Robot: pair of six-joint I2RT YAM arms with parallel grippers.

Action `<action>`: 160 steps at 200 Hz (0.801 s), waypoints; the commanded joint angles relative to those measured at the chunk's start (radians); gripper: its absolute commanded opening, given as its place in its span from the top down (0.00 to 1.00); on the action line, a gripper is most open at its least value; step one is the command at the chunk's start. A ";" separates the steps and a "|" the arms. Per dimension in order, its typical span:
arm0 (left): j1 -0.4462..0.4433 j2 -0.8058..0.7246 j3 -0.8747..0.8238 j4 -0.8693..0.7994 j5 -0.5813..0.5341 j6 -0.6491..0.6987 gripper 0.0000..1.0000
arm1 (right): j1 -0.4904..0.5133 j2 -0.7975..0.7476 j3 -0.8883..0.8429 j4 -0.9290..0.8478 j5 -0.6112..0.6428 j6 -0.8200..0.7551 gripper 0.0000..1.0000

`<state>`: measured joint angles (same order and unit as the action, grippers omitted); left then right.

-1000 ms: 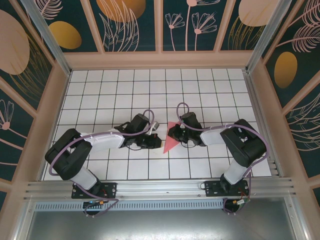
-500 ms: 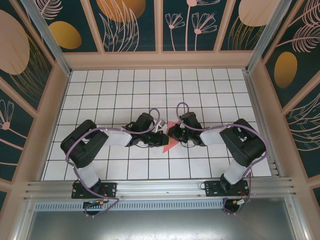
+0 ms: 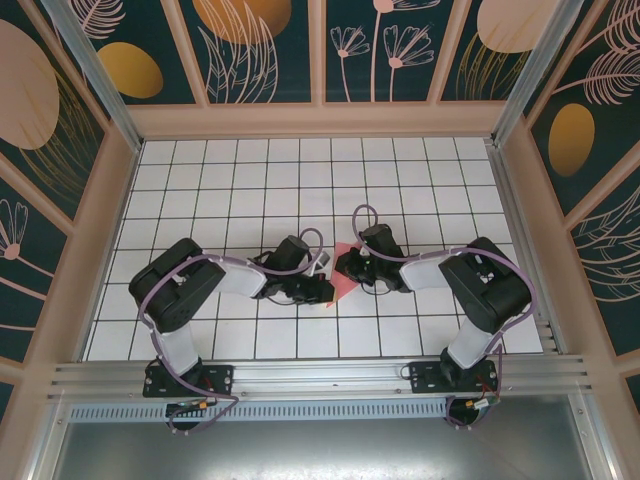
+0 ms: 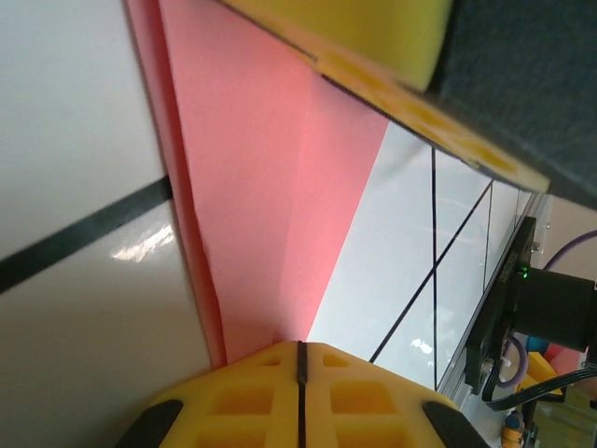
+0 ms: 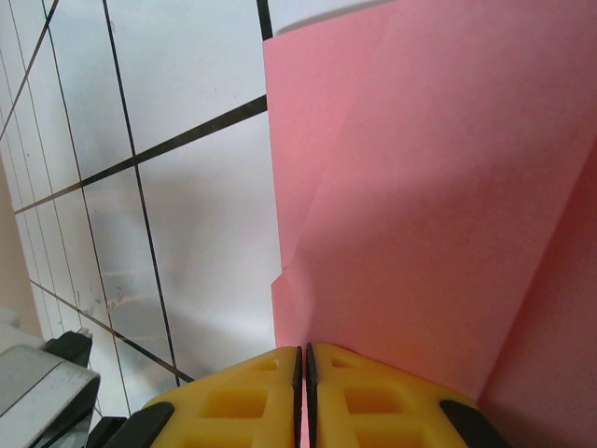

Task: Fold a paper plane with a square sheet of paper (pick it up from the middle)
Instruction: Fourth fold the wing at the center of the table.

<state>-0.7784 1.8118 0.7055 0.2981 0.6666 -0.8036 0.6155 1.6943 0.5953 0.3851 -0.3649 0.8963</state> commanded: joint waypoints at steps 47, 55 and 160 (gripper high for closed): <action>-0.020 -0.090 -0.131 -0.216 -0.068 0.040 0.91 | 0.004 0.083 -0.040 -0.169 0.115 -0.031 0.85; -0.020 -0.122 -0.138 -0.220 -0.070 0.038 0.91 | 0.003 0.083 -0.042 -0.167 0.115 -0.028 0.85; -0.020 -0.161 0.062 -0.081 -0.153 -0.059 0.86 | 0.016 0.080 -0.070 -0.095 0.104 0.038 0.85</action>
<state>-0.7933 1.5845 0.6945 0.1448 0.5545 -0.8246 0.6216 1.6962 0.5758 0.4335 -0.3561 0.9279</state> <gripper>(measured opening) 0.146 0.144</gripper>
